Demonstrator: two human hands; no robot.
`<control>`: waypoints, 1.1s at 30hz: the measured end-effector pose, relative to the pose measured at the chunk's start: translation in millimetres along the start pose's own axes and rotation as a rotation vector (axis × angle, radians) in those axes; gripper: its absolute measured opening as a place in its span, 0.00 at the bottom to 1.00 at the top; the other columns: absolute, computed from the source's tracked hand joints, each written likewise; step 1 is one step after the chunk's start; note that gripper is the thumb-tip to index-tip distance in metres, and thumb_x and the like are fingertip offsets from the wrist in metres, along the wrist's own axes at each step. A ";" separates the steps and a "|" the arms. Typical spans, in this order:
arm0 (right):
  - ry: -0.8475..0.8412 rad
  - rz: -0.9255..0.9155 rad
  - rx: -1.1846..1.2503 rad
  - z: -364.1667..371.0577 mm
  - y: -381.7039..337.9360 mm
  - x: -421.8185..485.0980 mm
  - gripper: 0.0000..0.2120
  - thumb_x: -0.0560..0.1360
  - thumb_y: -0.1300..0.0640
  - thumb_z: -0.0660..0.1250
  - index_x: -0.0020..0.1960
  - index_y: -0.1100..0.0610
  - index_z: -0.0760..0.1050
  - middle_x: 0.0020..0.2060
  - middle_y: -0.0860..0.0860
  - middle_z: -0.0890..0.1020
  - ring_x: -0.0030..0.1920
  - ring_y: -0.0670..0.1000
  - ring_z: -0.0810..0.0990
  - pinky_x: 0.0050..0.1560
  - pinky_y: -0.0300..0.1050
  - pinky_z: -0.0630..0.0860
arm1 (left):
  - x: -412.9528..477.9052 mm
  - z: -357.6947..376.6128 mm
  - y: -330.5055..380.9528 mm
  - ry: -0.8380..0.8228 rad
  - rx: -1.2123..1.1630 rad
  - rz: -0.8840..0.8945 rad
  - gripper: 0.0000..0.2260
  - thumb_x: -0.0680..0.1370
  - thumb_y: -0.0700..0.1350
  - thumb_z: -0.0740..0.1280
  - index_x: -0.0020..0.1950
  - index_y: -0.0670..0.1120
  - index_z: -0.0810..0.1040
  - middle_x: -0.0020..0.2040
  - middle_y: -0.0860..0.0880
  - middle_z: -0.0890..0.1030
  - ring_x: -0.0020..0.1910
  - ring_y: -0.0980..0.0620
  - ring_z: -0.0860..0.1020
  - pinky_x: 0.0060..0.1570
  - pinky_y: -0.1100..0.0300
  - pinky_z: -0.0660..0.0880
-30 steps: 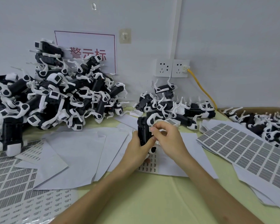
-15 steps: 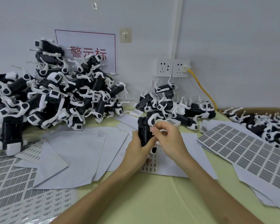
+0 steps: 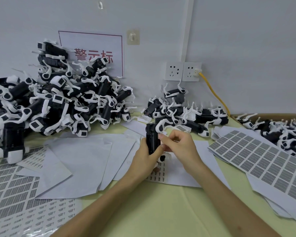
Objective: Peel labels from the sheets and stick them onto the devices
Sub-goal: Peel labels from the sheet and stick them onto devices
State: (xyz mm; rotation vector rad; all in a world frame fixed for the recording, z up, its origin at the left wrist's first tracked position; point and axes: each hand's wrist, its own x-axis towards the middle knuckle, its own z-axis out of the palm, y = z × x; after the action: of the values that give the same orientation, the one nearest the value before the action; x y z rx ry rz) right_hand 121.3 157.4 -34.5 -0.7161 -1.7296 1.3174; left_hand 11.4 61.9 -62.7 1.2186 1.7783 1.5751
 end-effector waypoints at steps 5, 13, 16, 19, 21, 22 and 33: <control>-0.123 0.040 0.052 4.7 -0.7 -1.2 0.17 0.82 0.55 0.67 0.35 0.56 0.72 0.32 0.51 0.78 0.40 0.53 0.79 0.53 0.61 0.78 | 2.4 -4.6 8.5 -0.118 -0.137 -0.018 0.12 0.83 0.54 0.67 0.65 0.53 0.74 0.61 0.48 0.83 0.57 0.54 0.83 0.51 0.59 0.82; -0.239 -0.070 0.003 -2.9 -7.8 -3.1 0.17 0.82 0.55 0.67 0.37 0.57 0.67 0.31 0.50 0.70 0.31 0.50 0.71 0.30 0.43 0.71 | -2.4 -13.0 16.1 -0.276 -0.132 0.001 0.12 0.76 0.50 0.67 0.59 0.54 0.78 0.53 0.52 0.87 0.52 0.58 0.84 0.44 0.67 0.76; -0.302 -0.052 0.036 -5.7 -8.0 -3.0 0.16 0.83 0.59 0.66 0.38 0.58 0.66 0.26 0.49 0.67 0.26 0.48 0.65 0.26 0.37 0.64 | -3.0 -16.7 15.6 -0.332 -0.126 -0.007 0.08 0.73 0.51 0.68 0.51 0.59 0.80 0.51 0.52 0.87 0.51 0.59 0.83 0.45 0.67 0.76; -0.334 -0.047 0.075 -8.4 -7.7 -2.3 0.15 0.83 0.62 0.64 0.38 0.57 0.67 0.26 0.44 0.66 0.26 0.46 0.62 0.27 0.36 0.61 | -1.4 -17.6 12.7 -0.309 -0.115 -0.017 0.19 0.67 0.57 0.70 0.56 0.53 0.78 0.56 0.45 0.84 0.53 0.53 0.81 0.53 0.57 0.75; -0.349 -0.045 0.100 -8.3 -8.2 -2.7 0.17 0.83 0.62 0.63 0.36 0.53 0.69 0.26 0.45 0.66 0.27 0.47 0.61 0.27 0.36 0.61 | -1.7 -18.4 12.2 -0.311 -0.100 -0.014 0.22 0.67 0.58 0.70 0.57 0.50 0.78 0.57 0.42 0.83 0.54 0.50 0.81 0.55 0.53 0.75; -0.353 -0.040 0.108 -8.2 -7.9 -2.7 0.20 0.84 0.63 0.62 0.34 0.50 0.70 0.27 0.47 0.65 0.27 0.47 0.60 0.28 0.37 0.60 | -2.4 -18.9 12.3 -0.314 -0.097 -0.015 0.20 0.68 0.57 0.69 0.57 0.50 0.78 0.57 0.43 0.84 0.55 0.49 0.82 0.57 0.52 0.76; -0.349 -0.037 0.016 -9.9 1.0 -0.4 0.19 0.83 0.59 0.66 0.34 0.52 0.66 0.27 0.50 0.68 0.27 0.50 0.66 0.28 0.40 0.65 | -9.9 -20.5 25.9 -0.384 -0.043 -0.098 0.10 0.81 0.48 0.64 0.50 0.61 0.83 0.54 0.57 0.87 0.53 0.63 0.82 0.45 0.72 0.75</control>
State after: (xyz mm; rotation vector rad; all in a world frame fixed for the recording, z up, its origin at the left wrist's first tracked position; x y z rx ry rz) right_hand 130.1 162.2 -34.5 -0.4601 -1.9919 1.4957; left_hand 7.6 41.2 -35.3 1.2907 1.5242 1.2198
